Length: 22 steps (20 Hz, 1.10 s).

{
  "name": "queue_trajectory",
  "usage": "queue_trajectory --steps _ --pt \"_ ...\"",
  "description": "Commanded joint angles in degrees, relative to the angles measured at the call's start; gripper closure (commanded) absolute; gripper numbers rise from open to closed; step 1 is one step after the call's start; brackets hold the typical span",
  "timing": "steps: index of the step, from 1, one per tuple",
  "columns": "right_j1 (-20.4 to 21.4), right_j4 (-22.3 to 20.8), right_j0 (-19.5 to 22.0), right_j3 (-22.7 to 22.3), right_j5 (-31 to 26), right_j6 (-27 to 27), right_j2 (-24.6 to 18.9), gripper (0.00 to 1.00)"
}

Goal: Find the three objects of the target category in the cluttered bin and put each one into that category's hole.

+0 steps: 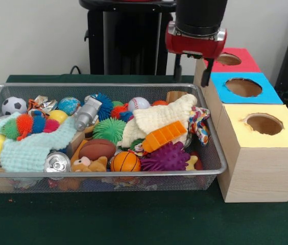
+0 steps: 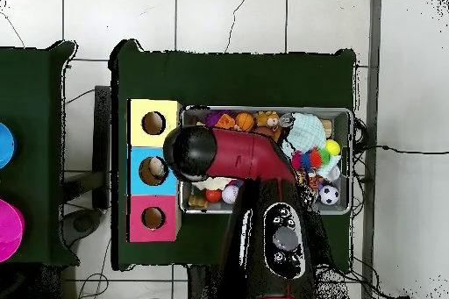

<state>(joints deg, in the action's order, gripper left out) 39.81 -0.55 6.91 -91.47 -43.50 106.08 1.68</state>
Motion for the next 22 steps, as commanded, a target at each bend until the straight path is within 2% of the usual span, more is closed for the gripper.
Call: queue_trajectory --steps 1,3,9,14,22 --pt "-2.2 -10.6 -0.8 9.0 1.8 -0.7 3.1 0.0" --pt "-2.3 -12.5 -1.0 9.7 2.0 0.3 3.4 0.0" --pt "-2.3 -16.1 -0.8 7.9 6.6 3.3 4.2 0.0" --pt "-1.8 -20.4 -4.3 8.4 11.5 8.2 9.3 0.0" --pt "-4.5 -20.7 -4.3 10.3 15.7 8.3 11.1 0.0"
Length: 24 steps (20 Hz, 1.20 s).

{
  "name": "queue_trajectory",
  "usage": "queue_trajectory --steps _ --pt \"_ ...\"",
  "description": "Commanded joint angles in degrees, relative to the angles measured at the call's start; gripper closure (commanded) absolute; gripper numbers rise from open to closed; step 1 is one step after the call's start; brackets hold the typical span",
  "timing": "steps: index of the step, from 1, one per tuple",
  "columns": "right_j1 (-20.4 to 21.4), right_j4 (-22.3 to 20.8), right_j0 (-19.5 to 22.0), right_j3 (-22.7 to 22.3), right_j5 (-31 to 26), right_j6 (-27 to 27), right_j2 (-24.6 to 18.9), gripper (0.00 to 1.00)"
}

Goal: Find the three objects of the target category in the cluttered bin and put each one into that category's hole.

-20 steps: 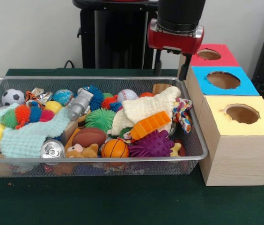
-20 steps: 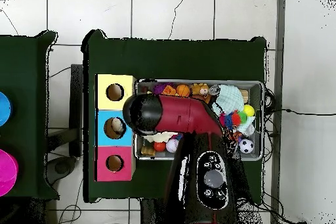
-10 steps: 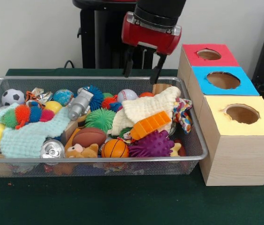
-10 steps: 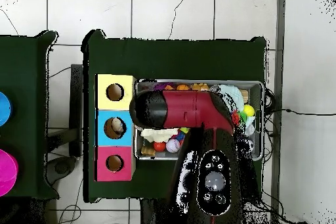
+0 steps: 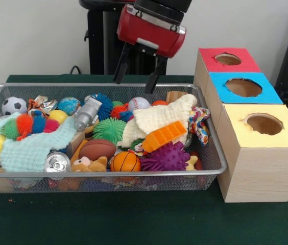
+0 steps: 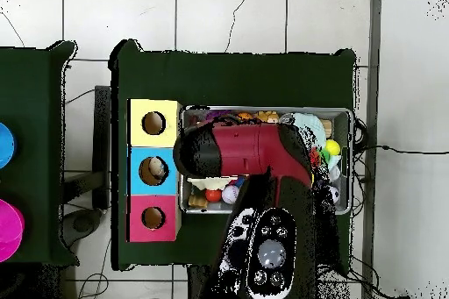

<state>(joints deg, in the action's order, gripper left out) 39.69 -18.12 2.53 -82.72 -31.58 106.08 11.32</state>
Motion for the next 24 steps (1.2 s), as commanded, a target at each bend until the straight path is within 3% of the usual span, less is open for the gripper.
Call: queue_trajectory --steps 1,24 --pt "-4.6 -3.0 0.1 1.6 3.9 8.2 1.7 0.0" --pt "-12.4 -3.3 5.0 1.7 13.5 5.8 4.3 0.0"
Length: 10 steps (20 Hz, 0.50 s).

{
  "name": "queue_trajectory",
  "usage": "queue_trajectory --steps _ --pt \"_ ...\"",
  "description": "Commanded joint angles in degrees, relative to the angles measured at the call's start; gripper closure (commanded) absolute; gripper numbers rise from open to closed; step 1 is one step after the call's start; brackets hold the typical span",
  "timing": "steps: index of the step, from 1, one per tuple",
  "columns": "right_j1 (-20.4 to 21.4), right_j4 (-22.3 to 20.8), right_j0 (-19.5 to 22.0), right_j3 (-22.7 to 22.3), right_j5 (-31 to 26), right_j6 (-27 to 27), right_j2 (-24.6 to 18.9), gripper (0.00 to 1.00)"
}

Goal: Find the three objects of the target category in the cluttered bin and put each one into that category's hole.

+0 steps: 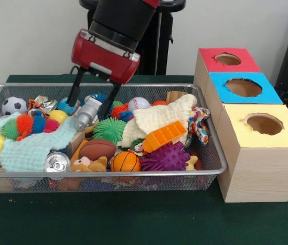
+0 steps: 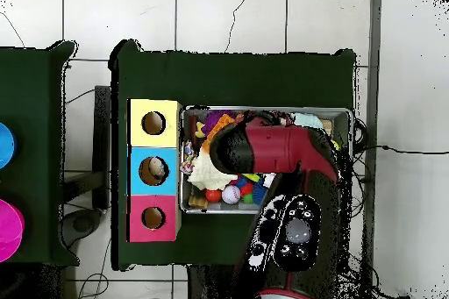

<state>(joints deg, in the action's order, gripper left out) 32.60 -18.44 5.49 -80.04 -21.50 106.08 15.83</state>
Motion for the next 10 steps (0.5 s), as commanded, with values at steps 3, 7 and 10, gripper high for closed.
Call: queue_trajectory --steps 3,7,10 --pt "-6.8 -3.3 1.7 -0.1 4.6 6.3 1.4 0.0" --pt "-9.2 -3.6 0.9 1.5 6.3 7.0 4.9 0.0" --pt "-11.5 -3.3 1.6 2.7 6.0 6.3 6.0 0.0"
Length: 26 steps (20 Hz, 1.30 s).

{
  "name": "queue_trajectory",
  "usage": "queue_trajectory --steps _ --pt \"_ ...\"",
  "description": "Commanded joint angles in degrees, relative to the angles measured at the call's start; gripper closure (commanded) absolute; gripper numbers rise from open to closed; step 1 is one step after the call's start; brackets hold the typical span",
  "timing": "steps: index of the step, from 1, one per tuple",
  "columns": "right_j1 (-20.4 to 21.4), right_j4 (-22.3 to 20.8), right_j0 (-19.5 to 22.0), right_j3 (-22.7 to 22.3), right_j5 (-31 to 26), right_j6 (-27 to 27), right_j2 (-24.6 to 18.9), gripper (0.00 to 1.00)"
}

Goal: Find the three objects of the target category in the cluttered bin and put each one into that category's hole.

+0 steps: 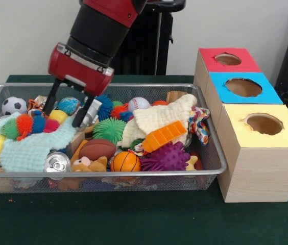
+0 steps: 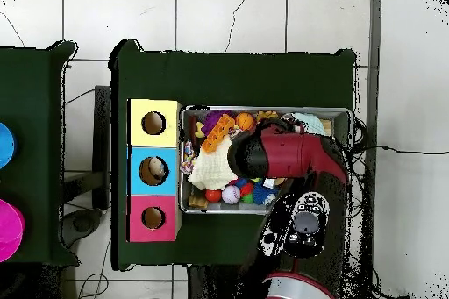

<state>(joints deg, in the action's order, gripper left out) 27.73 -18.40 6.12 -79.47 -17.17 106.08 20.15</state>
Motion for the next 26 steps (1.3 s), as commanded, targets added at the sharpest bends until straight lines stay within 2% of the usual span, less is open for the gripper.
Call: queue_trajectory --steps 1,8,15,19,22,26 --pt "-6.9 -3.1 1.2 2.2 1.4 5.9 1.6 0.0" --pt "-10.8 -2.0 1.9 3.0 -0.1 5.3 2.4 0.0" --pt "-14.2 -1.5 3.9 2.7 2.0 5.0 0.7 0.0" --pt "-14.1 -1.9 6.8 2.4 4.7 2.7 -3.6 0.0" --pt "-13.2 -2.8 10.5 1.6 6.6 -0.5 -9.4 0.0" --pt "-13.6 -4.7 11.7 1.2 9.6 -0.4 -10.9 0.0"
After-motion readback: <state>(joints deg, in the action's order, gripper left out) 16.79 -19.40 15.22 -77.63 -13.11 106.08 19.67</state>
